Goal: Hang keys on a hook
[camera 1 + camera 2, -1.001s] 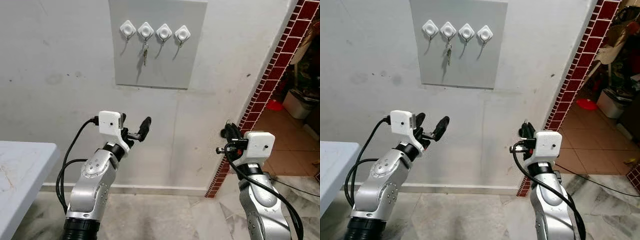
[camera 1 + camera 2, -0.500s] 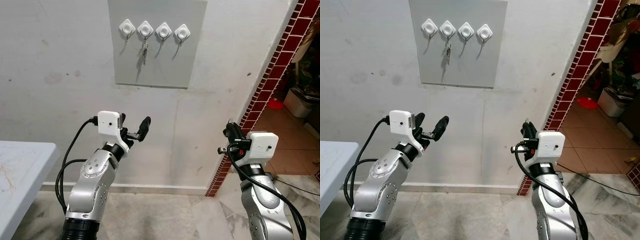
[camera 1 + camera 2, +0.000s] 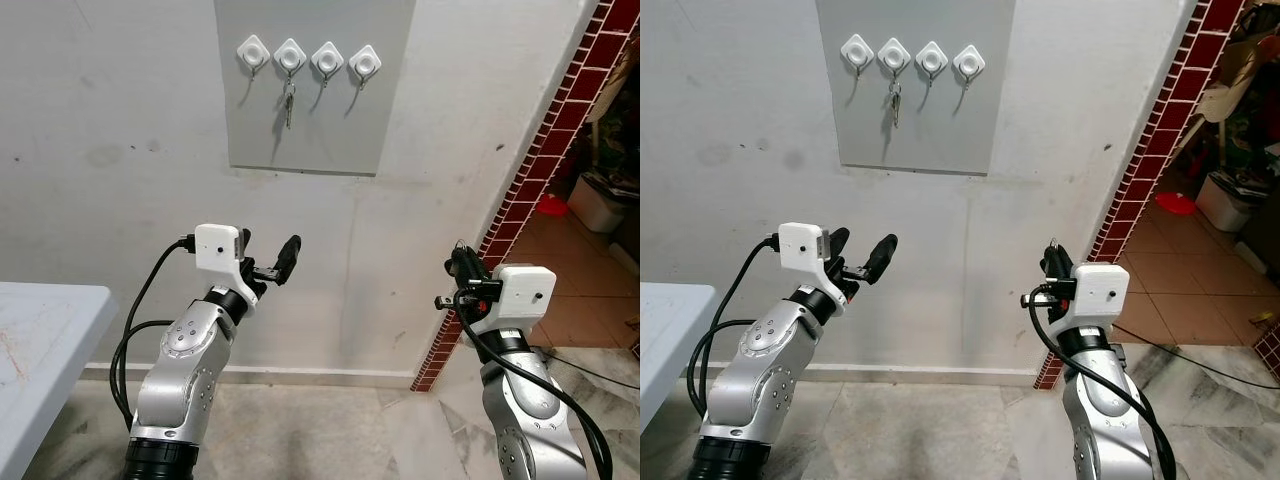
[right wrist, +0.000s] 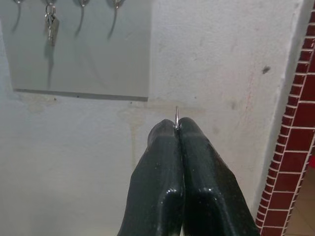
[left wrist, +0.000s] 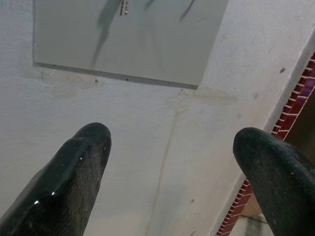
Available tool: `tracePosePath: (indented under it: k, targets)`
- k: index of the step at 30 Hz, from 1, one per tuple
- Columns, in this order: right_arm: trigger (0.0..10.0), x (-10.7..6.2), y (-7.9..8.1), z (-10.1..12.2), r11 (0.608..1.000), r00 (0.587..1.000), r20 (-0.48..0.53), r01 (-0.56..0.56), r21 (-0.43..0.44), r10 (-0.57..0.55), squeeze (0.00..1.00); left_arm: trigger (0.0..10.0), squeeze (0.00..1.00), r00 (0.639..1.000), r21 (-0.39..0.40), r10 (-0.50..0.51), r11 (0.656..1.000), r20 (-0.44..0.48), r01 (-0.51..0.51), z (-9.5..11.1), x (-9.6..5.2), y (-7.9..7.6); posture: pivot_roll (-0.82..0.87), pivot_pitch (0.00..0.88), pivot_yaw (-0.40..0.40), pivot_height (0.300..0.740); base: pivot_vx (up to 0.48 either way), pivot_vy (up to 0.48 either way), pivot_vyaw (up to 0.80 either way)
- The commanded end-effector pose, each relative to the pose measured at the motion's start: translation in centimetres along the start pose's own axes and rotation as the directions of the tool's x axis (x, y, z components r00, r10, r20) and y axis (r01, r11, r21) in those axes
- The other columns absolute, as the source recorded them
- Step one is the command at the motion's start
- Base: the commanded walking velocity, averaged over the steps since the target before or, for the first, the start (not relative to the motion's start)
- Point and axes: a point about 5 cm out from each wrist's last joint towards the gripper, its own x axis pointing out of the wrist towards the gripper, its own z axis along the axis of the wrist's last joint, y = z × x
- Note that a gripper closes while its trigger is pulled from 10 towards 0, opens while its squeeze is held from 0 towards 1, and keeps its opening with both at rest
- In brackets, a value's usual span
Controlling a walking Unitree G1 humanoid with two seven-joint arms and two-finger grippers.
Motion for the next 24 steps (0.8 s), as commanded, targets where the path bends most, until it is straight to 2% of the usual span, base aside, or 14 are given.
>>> tracePosePath:
  k: [1, 24]
  targets:
    - [10.0, -0.02, 0.16, 0.82, 1.0, 0.999, 0.038, -0.014, 0.015, 0.014, 0.0, 10.0, 0.0, 1.0, 0.007, -0.002, 1.0, 0.02, 0.002, 0.65, -0.03, -0.01, -0.01, 0.023, -0.05, 0.74, 0.244, 0.0, 0.0]
    - [10.0, -0.13, 0.17, 0.82, 1.0, 0.999, 0.032, -0.008, 0.011, 0.008, 0.0, 10.0, 0.0, 1.0, 0.004, -0.001, 1.0, 0.02, 0.001, 0.72, -0.13, -0.05, -0.01, 0.036, -0.052, 0.74, 0.347, 0.0, 0.0]
